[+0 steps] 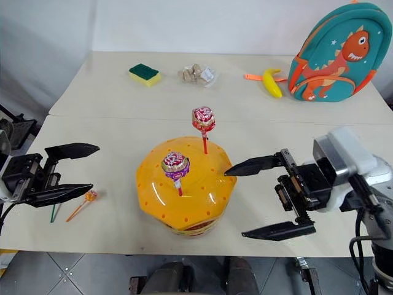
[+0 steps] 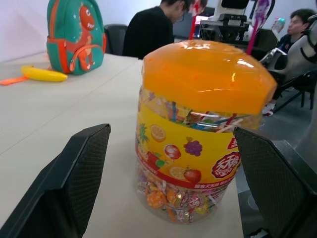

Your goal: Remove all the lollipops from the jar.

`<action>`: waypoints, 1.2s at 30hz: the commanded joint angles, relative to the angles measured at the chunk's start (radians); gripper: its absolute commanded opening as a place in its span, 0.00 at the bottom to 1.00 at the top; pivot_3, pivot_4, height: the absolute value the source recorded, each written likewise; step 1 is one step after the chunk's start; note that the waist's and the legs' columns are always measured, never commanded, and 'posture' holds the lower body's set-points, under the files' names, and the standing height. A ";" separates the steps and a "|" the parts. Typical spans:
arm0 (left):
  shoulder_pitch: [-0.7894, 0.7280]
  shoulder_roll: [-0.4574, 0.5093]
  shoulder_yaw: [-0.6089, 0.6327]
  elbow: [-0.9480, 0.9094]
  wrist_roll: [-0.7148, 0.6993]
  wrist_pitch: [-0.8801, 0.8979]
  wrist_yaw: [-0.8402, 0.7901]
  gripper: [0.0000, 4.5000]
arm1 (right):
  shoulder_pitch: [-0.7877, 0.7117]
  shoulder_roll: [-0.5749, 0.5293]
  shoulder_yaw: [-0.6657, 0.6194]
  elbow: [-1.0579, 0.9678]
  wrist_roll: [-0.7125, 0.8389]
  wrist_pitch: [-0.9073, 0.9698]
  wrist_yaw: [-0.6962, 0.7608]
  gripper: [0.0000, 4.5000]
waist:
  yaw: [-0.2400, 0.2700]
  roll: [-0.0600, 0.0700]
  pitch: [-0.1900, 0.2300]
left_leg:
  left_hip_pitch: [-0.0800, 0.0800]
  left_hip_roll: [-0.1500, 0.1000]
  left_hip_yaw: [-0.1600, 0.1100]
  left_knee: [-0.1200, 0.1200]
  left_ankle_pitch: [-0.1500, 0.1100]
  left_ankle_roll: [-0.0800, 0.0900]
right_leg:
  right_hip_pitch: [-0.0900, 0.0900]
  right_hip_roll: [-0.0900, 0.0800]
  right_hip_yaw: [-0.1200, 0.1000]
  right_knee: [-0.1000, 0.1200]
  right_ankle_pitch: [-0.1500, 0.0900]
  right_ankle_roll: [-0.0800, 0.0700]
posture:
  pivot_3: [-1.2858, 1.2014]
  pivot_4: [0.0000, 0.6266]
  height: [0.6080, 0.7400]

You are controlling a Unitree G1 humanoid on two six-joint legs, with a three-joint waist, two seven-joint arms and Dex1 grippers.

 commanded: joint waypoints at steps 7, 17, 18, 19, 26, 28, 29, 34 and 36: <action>0.014 -0.010 -0.018 0.023 0.002 -0.048 -0.074 0.94 | -0.179 0.133 0.161 -0.020 -0.050 -0.002 -0.127 1.00 | -0.015 0.000 0.000 | 0.000 0.001 0.000 0.000 0.000 -0.001 | -0.001 0.000 0.000 0.001 0.000 0.000 | 0.52 0.24 1.00; 0.008 -0.035 -0.035 -0.032 -0.019 -0.060 -0.072 0.94 | -0.347 0.190 0.241 0.004 -0.039 0.096 -0.245 1.00 | -0.021 0.000 0.000 | 0.000 0.000 -0.001 0.000 0.000 -0.001 | -0.001 0.000 -0.001 0.000 0.000 0.000 | 0.52 0.24 1.00; 0.005 -0.038 -0.037 -0.038 -0.019 -0.061 -0.070 0.94 | -0.357 0.196 0.242 0.005 -0.034 0.103 -0.252 1.00 | -0.021 0.000 0.000 | 0.000 0.000 -0.001 0.000 0.000 -0.001 | -0.001 0.000 -0.001 0.000 0.000 0.000 | 0.52 0.24 1.00; 0.001 -0.041 -0.042 -0.047 -0.019 -0.061 -0.065 0.95 | -0.373 0.202 0.246 0.007 -0.030 0.112 -0.261 0.96 | -0.021 0.000 0.000 | 0.000 0.000 -0.001 0.000 0.000 -0.001 | -0.001 0.000 -0.001 0.000 0.000 0.000 | 0.52 0.24 1.00; -0.020 -0.057 -0.065 -0.069 -0.012 -0.068 -0.045 0.95 | -0.415 0.215 0.254 0.005 -0.025 0.143 -0.252 0.51 | -0.020 0.000 0.000 | 0.000 0.000 -0.001 0.000 0.000 -0.001 | -0.001 0.000 -0.001 0.000 0.000 0.000 | 0.52 0.24 1.00; -0.021 -0.058 -0.068 -0.067 -0.011 -0.071 -0.043 0.95 | -0.415 0.214 0.251 0.005 -0.024 0.146 -0.245 0.35 | -0.021 0.000 0.000 | -0.001 0.000 -0.001 0.000 0.000 -0.001 | -0.001 0.000 -0.001 0.000 0.000 0.000 | 0.52 0.24 1.00; -0.021 -0.058 -0.069 -0.066 -0.010 -0.072 -0.043 0.95 | -0.414 0.214 0.249 0.005 -0.024 0.147 -0.243 0.27 | -0.021 0.000 0.000 | -0.001 0.000 -0.001 0.000 0.000 -0.001 | -0.001 0.000 -0.001 0.000 0.000 0.000 | 0.52 0.24 1.00; -0.037 -0.062 -0.077 -0.055 -0.011 -0.078 -0.034 0.95 | -0.406 0.232 0.215 0.030 0.011 0.139 -0.237 0.00 | -0.020 -0.001 0.000 | -0.001 0.000 -0.001 0.000 0.000 -0.001 | -0.001 0.000 -0.001 0.001 0.000 0.000 | 0.52 0.24 1.00; -0.044 -0.066 -0.082 -0.057 -0.013 -0.079 -0.029 0.95 | -0.399 0.250 0.184 0.048 0.058 0.141 -0.253 0.00 | -0.020 -0.001 0.000 | -0.001 0.000 -0.001 0.000 0.000 -0.001 | -0.001 0.000 -0.001 0.001 0.000 0.000 | 0.52 0.24 1.00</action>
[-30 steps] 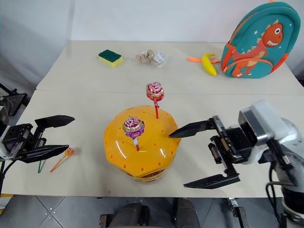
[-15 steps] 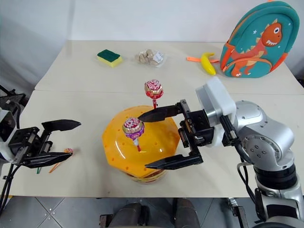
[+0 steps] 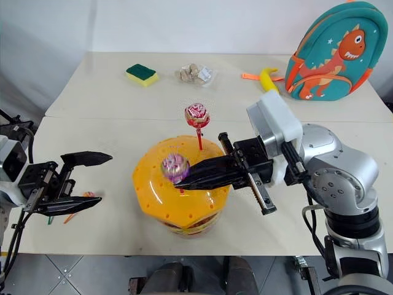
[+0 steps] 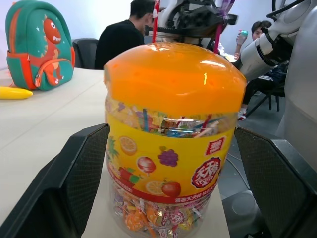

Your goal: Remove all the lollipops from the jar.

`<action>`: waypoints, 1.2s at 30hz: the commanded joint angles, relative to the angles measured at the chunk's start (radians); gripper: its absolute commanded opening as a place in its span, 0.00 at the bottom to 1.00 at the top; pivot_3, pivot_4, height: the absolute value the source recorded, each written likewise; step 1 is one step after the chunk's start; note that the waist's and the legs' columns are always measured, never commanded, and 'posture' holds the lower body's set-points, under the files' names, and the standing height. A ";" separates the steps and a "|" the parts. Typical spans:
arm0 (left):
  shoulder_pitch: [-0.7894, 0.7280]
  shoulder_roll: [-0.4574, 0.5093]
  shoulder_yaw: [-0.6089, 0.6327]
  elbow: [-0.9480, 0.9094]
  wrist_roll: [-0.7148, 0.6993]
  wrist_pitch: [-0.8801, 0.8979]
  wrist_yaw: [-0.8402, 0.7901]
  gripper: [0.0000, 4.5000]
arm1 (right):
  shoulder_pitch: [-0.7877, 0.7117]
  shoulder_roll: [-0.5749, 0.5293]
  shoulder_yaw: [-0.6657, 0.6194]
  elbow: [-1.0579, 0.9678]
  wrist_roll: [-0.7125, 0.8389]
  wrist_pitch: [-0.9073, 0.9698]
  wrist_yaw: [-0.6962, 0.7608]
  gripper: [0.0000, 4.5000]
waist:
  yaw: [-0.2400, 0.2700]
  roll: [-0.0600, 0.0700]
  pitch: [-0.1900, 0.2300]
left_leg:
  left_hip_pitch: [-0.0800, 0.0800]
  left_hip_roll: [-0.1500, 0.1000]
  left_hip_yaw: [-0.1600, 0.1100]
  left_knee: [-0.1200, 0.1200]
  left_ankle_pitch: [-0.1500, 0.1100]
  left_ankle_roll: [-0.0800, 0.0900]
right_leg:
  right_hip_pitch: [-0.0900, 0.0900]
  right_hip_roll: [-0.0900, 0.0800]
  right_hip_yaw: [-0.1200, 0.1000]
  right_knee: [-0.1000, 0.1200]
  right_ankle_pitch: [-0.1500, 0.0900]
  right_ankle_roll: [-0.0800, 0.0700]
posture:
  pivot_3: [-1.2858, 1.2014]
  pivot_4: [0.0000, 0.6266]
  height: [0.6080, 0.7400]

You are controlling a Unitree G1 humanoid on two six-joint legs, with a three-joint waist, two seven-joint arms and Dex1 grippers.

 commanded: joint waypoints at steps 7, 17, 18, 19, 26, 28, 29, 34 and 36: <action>-0.023 -0.022 -0.004 -0.017 -0.007 -0.023 0.016 0.95 | 0.006 -0.010 -0.220 0.052 0.319 0.064 -0.161 0.00 | 0.000 0.000 0.000 | 0.000 0.000 0.000 0.000 0.000 0.000 | 0.000 0.000 0.000 0.000 0.000 0.000 | 0.52 0.24 1.00; -0.032 -0.064 -0.039 -0.039 0.011 -0.071 0.034 0.95 | 0.398 -0.458 -0.566 0.338 0.032 0.090 0.009 0.00 | 0.021 -0.001 0.000 | -0.002 0.000 0.000 -0.001 0.000 0.001 | 0.001 0.000 -0.001 -0.005 0.001 0.001 | 0.52 0.24 1.00; -0.037 -0.069 -0.048 -0.031 0.015 -0.075 0.034 0.95 | 0.480 -0.466 -0.574 0.383 -0.050 0.043 0.035 0.00 | 0.024 -0.001 0.000 | -0.003 0.000 0.000 -0.001 0.000 0.001 | 0.001 0.001 -0.001 -0.005 0.001 0.001 | 0.52 0.24 1.00; -0.043 -0.072 -0.060 -0.022 0.024 -0.083 0.030 0.95 | 0.549 -0.470 -0.572 0.422 -0.123 0.000 0.054 0.00 | 0.025 -0.002 0.000 | -0.003 0.000 0.001 -0.001 0.000 0.001 | 0.001 0.001 -0.001 -0.005 0.001 0.001 | 0.52 0.24 1.00; -0.027 -0.063 -0.096 -0.004 0.074 -0.117 -0.008 0.95 | 0.716 -0.466 -0.380 0.649 -0.600 -0.300 -0.071 0.00 | 0.018 -0.002 -0.001 | 0.003 -0.002 0.011 0.000 0.001 0.004 | 0.002 0.001 0.000 -0.004 0.002 0.004 | 0.52 0.24 1.00; -0.022 -0.058 -0.090 -0.013 0.075 -0.113 -0.002 0.95 | 0.696 -0.451 -0.311 0.707 -0.702 -0.339 -0.142 0.00 | 0.014 -0.002 -0.001 | 0.004 -0.002 0.012 0.000 0.001 0.004 | 0.001 0.000 0.001 -0.004 0.002 0.004 | 0.52 0.24 1.00; -0.020 -0.057 -0.083 -0.020 0.066 -0.104 0.008 0.95 | 0.682 -0.431 -0.292 0.738 -0.724 -0.340 -0.168 0.00 | 0.013 -0.002 -0.001 | 0.004 -0.001 0.012 0.000 0.001 0.003 | 0.001 0.000 0.002 -0.004 0.002 0.004 | 0.52 0.24 1.00; -0.022 -0.046 -0.060 -0.043 0.041 -0.081 0.037 0.95 | 0.663 -0.390 -0.246 0.803 -0.761 -0.351 -0.142 0.11 | 0.006 -0.002 -0.001 | 0.004 0.000 0.010 -0.001 0.001 0.001 | 0.001 0.001 0.002 -0.003 0.002 0.003 | 0.52 0.24 1.00; -0.026 -0.042 -0.052 -0.047 0.035 -0.078 0.048 0.95 | 0.668 -0.380 -0.259 0.814 -0.763 -0.391 -0.123 0.23 | 0.006 -0.002 -0.001 | 0.004 0.000 0.009 0.000 0.001 0.002 | 0.003 0.001 0.002 -0.004 0.002 0.003 | 0.52 0.24 1.00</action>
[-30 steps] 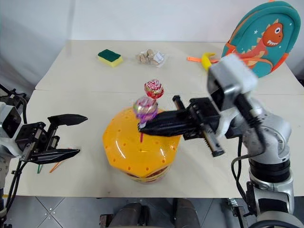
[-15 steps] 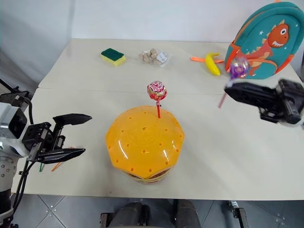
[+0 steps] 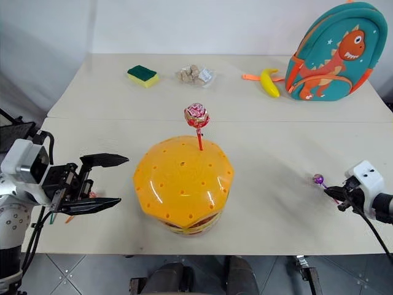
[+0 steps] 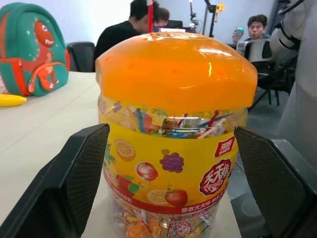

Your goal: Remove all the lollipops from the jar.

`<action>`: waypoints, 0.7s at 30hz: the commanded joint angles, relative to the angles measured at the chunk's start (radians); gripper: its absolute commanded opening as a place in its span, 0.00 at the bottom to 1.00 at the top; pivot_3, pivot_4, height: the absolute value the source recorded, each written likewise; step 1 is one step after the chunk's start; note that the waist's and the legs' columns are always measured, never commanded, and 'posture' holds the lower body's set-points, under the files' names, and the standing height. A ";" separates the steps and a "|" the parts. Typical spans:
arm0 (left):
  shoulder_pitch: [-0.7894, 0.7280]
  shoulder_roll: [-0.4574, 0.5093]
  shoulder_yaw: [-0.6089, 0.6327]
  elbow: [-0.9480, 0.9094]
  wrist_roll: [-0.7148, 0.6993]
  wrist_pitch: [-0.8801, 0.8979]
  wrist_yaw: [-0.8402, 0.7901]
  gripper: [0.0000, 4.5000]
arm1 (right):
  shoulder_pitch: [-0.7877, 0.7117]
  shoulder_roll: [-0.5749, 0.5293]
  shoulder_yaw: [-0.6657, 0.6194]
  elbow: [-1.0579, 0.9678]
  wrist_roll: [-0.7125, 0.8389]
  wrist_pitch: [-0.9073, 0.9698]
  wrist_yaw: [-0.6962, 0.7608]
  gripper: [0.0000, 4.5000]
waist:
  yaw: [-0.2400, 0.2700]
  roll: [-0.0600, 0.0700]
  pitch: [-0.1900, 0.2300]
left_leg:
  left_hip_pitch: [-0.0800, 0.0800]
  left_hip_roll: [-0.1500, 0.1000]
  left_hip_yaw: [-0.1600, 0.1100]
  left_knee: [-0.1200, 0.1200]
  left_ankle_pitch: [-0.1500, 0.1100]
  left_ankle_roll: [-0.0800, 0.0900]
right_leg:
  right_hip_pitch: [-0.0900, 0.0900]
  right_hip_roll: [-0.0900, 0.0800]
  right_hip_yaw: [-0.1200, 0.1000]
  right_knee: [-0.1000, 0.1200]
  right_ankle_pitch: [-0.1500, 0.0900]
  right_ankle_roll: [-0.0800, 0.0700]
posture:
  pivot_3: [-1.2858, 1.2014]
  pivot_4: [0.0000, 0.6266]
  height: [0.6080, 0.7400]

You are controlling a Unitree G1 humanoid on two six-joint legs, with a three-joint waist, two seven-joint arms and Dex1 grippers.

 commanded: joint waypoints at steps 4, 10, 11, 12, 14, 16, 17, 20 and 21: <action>-0.015 0.020 0.059 -0.037 -0.042 0.002 0.030 0.95 | 0.039 0.008 -0.050 0.010 0.024 -0.076 0.101 0.51 | 0.001 0.000 0.000 | 0.000 0.000 -0.002 0.000 0.000 0.000 | 0.001 0.000 0.000 -0.001 0.000 0.000 | 0.52 0.24 1.00; -0.029 0.014 0.104 -0.014 -0.088 0.019 0.067 0.95 | -0.016 0.047 -0.258 -0.182 0.278 -0.121 0.259 0.72 | -0.003 0.004 0.002 | 0.000 0.000 -0.003 0.000 0.000 0.000 | 0.001 0.000 0.000 -0.001 0.000 0.000 | 0.52 0.24 1.00; -0.033 0.012 0.113 -0.010 -0.103 0.028 0.078 0.95 | -0.038 0.053 -0.272 -0.229 0.331 -0.059 0.238 0.72 | -0.005 0.004 0.002 | 0.000 0.000 -0.003 0.000 0.000 0.000 | 0.001 0.000 0.000 -0.001 0.000 0.000 | 0.52 0.24 1.00; -0.032 0.012 0.128 -0.003 -0.118 0.040 0.090 0.95 | -0.071 0.052 -0.259 -0.313 0.402 0.009 0.227 0.72 | -0.006 0.004 0.002 | 0.000 0.000 -0.003 0.000 0.000 0.000 | 0.001 0.000 0.000 0.000 0.000 0.000 | 0.52 0.24 1.00; -0.025 0.016 0.145 0.009 -0.130 0.051 0.097 0.95 | -0.130 0.062 -0.226 -0.430 0.491 0.098 0.197 0.72 | -0.007 0.004 0.002 | 0.001 0.001 -0.003 0.000 0.000 -0.001 | 0.001 0.000 0.001 0.001 0.000 0.000 | 0.52 0.24 1.00; -0.010 0.024 0.161 0.020 -0.143 0.070 0.096 0.95 | -0.208 0.093 -0.188 -0.518 0.578 0.165 0.147 0.72 | -0.006 0.004 0.002 | 0.001 0.002 -0.005 0.000 -0.001 -0.002 | 0.001 0.000 -0.001 0.001 -0.001 -0.001 | 0.52 0.24 1.00; -0.001 0.030 0.168 0.026 -0.141 0.074 0.087 0.95 | -0.248 0.114 -0.165 -0.553 0.609 0.186 0.124 0.72 | -0.005 0.004 0.002 | 0.000 0.002 -0.006 0.000 -0.001 -0.002 | 0.001 0.000 -0.001 0.001 -0.001 -0.001 | 0.52 0.24 1.00; 0.029 0.049 0.196 0.040 -0.139 0.082 0.059 0.95 | -0.396 0.183 -0.054 -0.652 0.688 0.249 0.076 0.72 | -0.004 0.004 0.002 | -0.001 0.001 -0.007 0.000 -0.001 -0.002 | 0.001 0.000 -0.001 0.000 -0.001 -0.001 | 0.52 0.24 1.00; 0.035 0.053 0.200 0.042 -0.140 0.084 0.054 0.95 | -0.421 0.192 -0.033 -0.666 0.700 0.265 0.074 0.72 | -0.003 0.004 0.002 | -0.002 0.001 -0.007 0.000 -0.001 -0.002 | 0.000 0.000 -0.002 0.000 -0.001 -0.001 | 0.52 0.24 1.00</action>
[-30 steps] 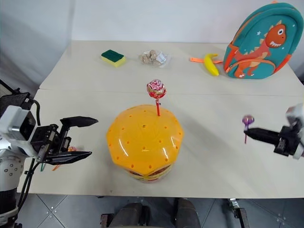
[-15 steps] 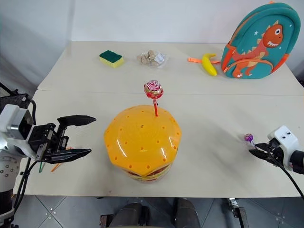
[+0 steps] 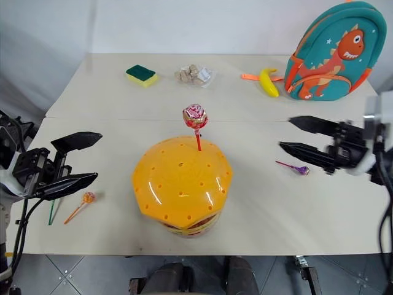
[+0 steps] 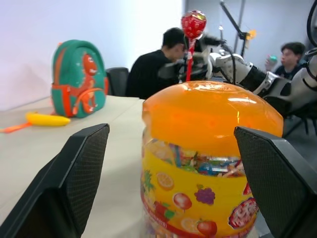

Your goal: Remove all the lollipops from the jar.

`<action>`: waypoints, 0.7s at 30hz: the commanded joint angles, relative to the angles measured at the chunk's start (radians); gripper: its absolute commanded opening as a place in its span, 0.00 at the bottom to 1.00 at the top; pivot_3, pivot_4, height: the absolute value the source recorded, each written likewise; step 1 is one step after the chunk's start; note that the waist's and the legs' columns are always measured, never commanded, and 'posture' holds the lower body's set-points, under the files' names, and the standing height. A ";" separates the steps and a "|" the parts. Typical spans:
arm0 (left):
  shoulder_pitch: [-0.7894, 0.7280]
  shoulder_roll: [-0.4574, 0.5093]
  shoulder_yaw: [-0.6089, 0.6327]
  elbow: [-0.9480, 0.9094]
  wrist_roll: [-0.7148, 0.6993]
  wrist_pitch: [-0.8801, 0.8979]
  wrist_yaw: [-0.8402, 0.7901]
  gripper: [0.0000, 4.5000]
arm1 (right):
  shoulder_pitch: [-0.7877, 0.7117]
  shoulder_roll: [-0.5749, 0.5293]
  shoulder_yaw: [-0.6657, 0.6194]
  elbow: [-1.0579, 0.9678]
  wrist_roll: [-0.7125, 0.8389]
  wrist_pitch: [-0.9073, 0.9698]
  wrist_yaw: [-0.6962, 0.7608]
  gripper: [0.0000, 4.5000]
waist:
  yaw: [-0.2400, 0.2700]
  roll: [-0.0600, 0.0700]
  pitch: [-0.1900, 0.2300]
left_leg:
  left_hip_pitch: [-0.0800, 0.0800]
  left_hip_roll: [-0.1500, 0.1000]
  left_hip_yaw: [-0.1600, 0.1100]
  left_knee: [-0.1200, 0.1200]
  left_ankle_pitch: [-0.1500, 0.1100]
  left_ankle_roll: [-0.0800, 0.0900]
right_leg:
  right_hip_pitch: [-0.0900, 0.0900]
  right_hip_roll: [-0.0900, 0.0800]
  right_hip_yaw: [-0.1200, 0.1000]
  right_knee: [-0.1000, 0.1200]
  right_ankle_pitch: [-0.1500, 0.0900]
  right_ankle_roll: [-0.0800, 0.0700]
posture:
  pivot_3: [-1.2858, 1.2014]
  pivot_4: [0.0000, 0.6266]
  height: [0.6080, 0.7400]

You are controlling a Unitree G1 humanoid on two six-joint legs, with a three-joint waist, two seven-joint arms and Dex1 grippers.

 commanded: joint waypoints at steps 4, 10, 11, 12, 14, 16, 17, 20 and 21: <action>0.031 0.035 0.050 0.002 -0.002 -0.009 -0.047 0.95 | -0.154 0.073 0.142 -0.111 0.062 0.076 -0.054 0.72 | 0.012 -0.001 0.000 | -0.003 -0.001 -0.002 0.000 0.000 0.000 | -0.001 -0.001 -0.002 -0.002 0.000 0.000 | 0.52 0.24 1.00; 0.038 0.027 0.045 -0.025 -0.006 -0.011 -0.053 0.95 | -0.220 0.125 0.208 -0.150 0.110 0.119 -0.023 0.72 | 0.012 -0.001 0.000 | -0.006 -0.001 -0.002 0.000 0.000 0.001 | -0.004 0.000 -0.002 -0.002 0.000 0.000 | 0.52 0.24 1.00; 0.038 0.025 0.042 -0.028 -0.005 -0.014 -0.055 0.95 | -0.230 0.137 0.220 -0.148 0.094 0.109 -0.025 0.72 | 0.012 -0.001 0.000 | -0.006 -0.001 -0.002 0.000 0.000 0.001 | -0.004 0.000 -0.003 -0.002 0.000 0.000 | 0.52 0.24 1.00; 0.038 0.023 0.040 -0.031 -0.003 -0.018 -0.056 0.95 | -0.240 0.148 0.229 -0.145 0.086 0.103 -0.026 0.72 | 0.011 -0.001 0.000 | -0.006 -0.001 -0.002 0.000 0.000 0.001 | -0.003 0.000 -0.003 -0.002 0.000 0.000 | 0.52 0.24 1.00; 0.037 0.021 0.034 -0.035 -0.001 -0.023 -0.056 0.95 | -0.258 0.168 0.243 -0.138 0.069 0.099 -0.043 0.69 | 0.007 -0.001 0.000 | -0.006 -0.001 -0.002 0.001 0.000 0.001 | -0.003 0.000 -0.003 -0.001 0.000 0.001 | 0.52 0.24 1.00; 0.036 0.020 0.031 -0.038 -0.001 -0.026 -0.054 0.95 | -0.266 0.181 0.251 -0.134 0.058 0.099 -0.052 0.60 | 0.002 -0.001 0.000 | -0.006 -0.001 -0.002 0.001 0.000 0.001 | -0.003 0.000 -0.002 -0.001 0.000 0.001 | 0.52 0.24 1.00; 0.035 0.019 0.029 -0.040 0.000 -0.027 -0.054 0.95 | -0.267 0.187 0.254 -0.133 0.051 0.097 -0.052 0.53 | 0.001 -0.001 0.000 | -0.006 -0.001 -0.002 0.001 0.000 0.001 | -0.003 0.000 -0.002 0.000 0.000 0.001 | 0.52 0.24 1.00; 0.034 0.017 0.025 -0.044 0.002 -0.032 -0.054 0.95 | -0.265 0.195 0.253 -0.126 0.034 0.092 -0.049 0.29 | -0.002 -0.001 -0.001 | -0.006 -0.001 -0.002 0.001 0.000 0.001 | -0.003 0.000 -0.002 0.000 0.000 0.000 | 0.52 0.24 1.00; 0.035 0.015 0.023 -0.046 0.002 -0.034 -0.054 0.95 | -0.263 0.195 0.250 -0.122 0.031 0.090 -0.046 0.20 | -0.002 -0.001 -0.001 | -0.006 -0.001 -0.002 0.001 0.000 0.001 | -0.004 0.000 -0.002 0.000 0.000 0.000 | 0.52 0.24 1.00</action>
